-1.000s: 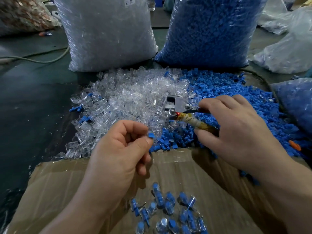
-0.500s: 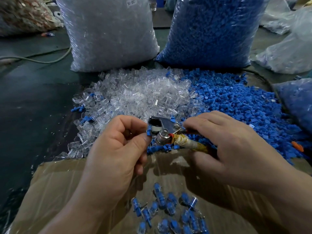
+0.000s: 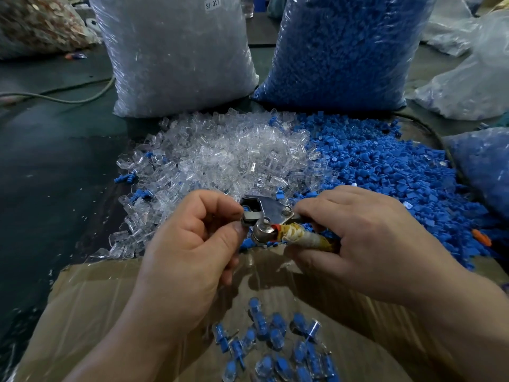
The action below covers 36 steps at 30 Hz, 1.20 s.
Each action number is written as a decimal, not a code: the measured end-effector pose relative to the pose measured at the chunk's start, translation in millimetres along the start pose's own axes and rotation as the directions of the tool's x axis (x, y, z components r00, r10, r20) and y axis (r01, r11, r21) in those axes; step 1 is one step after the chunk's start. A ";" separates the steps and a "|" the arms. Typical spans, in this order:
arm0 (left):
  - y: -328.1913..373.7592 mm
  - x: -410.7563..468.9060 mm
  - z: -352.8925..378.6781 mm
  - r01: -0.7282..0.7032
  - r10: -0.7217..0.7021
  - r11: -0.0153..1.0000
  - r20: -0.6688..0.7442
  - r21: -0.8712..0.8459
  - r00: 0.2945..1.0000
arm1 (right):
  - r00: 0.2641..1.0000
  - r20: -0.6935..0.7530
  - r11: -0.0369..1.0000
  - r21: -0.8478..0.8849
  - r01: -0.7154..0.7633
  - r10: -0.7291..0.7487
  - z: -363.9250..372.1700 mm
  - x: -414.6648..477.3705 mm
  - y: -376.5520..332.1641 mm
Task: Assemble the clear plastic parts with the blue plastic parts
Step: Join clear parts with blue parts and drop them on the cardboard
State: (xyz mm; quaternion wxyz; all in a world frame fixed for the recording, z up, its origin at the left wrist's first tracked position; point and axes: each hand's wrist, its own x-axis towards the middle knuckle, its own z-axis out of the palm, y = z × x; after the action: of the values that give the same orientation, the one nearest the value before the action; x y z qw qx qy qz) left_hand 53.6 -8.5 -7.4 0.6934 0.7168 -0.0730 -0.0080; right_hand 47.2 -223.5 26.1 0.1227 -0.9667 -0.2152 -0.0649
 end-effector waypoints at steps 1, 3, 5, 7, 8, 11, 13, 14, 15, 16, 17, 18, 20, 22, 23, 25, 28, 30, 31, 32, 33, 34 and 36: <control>1.4 -0.4 0.5 0.001 -0.001 1.000 -0.006 0.002 1.000 | 1.000 -0.002 1.000 0.004 0.000 0.000 -0.1 0.1 0.0; 3.5 -1.8 2.6 -0.006 0.007 0.999 -0.017 0.036 1.000 | 1.000 -0.009 1.000 0.013 -0.011 0.011 -0.7 -1.2 0.7; 4.4 -1.6 3.7 -0.015 0.020 0.994 -0.046 0.106 0.999 | 0.999 -0.014 0.999 -0.012 -0.041 0.041 -1.6 -2.9 2.5; 1.5 0.1 1.1 0.014 0.002 0.990 -0.107 0.143 0.994 | 0.995 -0.052 0.993 -0.081 -0.085 0.081 -1.4 -2.0 7.9; 0.7 0.8 -0.6 0.042 -0.025 0.989 -0.120 0.139 0.992 | 0.991 -0.063 0.986 -0.114 -0.124 0.118 -1.0 0.0 11.1; 1.7 0.1 -0.3 0.140 -0.138 0.974 -0.024 0.176 0.990 | 0.970 -0.001 0.953 -0.187 -0.240 0.245 0.1 10.0 18.4; 2.8 -2.0 3.1 0.178 -0.190 0.960 0.035 0.217 0.981 | 0.962 0.040 0.941 -0.222 -0.254 0.269 3.5 15.4 20.4; 3.2 -2.6 4.5 0.186 -0.201 0.957 0.045 0.224 0.979 | 0.961 0.048 0.939 -0.231 -0.255 0.273 5.3 17.2 21.0; 3.6 -3.0 5.1 0.190 -0.206 0.956 0.047 0.225 0.978 | 0.958 0.054 0.937 -0.233 -0.261 0.281 6.5 18.2 21.1; 3.8 -2.7 5.3 0.190 -0.204 0.955 0.040 0.227 0.978 | 0.956 0.055 0.935 -0.229 -0.269 0.289 6.7 18.4 21.5; 3.1 -2.5 5.3 0.184 -0.197 0.954 0.031 0.238 0.980 | 0.955 0.047 0.935 -0.222 -0.276 0.293 6.3 17.5 21.8; 2.4 -2.2 5.5 0.177 -0.188 0.952 0.022 0.251 0.982 | 0.958 0.022 0.939 -0.207 -0.276 0.286 5.6 16.0 21.5; 0.0 -2.3 7.1 0.164 -0.171 0.949 0.000 0.271 0.985 | 0.971 -0.073 0.961 -0.139 -0.237 0.229 4.2 12.4 14.8; -1.7 -3.4 9.9 0.152 -0.151 0.950 -0.023 0.271 0.988 | 0.983 -0.144 0.989 -0.069 -0.129 0.118 5.0 9.1 -2.2; -2.8 -4.1 10.9 0.137 -0.133 0.952 -0.031 0.273 0.991 | 0.987 -0.152 0.996 -0.054 -0.064 0.055 6.9 8.0 -12.3; -3.1 -5.5 12.4 0.091 -0.085 0.946 -0.032 0.310 0.996 | 0.986 -0.148 0.996 -0.062 0.064 -0.073 13.3 7.2 -26.8; 1.4 -8.4 14.5 0.053 -0.050 0.957 -0.019 0.284 0.999 | 0.983 -0.139 0.992 -0.065 0.111 -0.119 18.4 6.9 -27.9; 6.0 -10.4 15.0 0.069 -0.071 0.978 0.003 0.199 0.997 | 0.987 -0.120 0.995 -0.028 0.101 -0.103 17.3 5.6 -24.0; 7.9 -10.8 14.3 0.077 -0.080 0.984 0.013 0.163 0.997 | 0.988 -0.114 0.995 -0.010 0.100 -0.101 16.7 5.1 -23.4; 9.2 -10.8 13.3 0.089 -0.092 0.987 0.014 0.133 0.996 | 0.988 -0.114 0.995 0.006 0.102 -0.100 16.8 4.8 -23.1; 9.6 -10.3 11.8 0.105 -0.107 0.986 0.013 0.126 0.994 | 0.988 -0.118 0.995 0.022 0.102 -0.099 16.7 5.6 -24.3; 10.1 -9.7 10.3 0.119 -0.123 0.981 0.021 0.151 0.992 | 0.986 -0.127 0.993 0.035 0.109 -0.104 16.2 6.8 -26.3; 9.1 -7.8 7.7 0.119 -0.140 0.961 0.070 0.248 0.988 | 0.982 -0.139 0.990 0.050 0.135 -0.127 14.8 8.2 -30.8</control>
State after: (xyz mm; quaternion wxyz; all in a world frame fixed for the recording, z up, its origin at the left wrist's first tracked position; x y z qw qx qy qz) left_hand 44.2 -15.5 0.7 0.5943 0.7987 -0.0563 -0.0754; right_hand 42.3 -189.3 19.8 0.1612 -0.9397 -0.2713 -0.1317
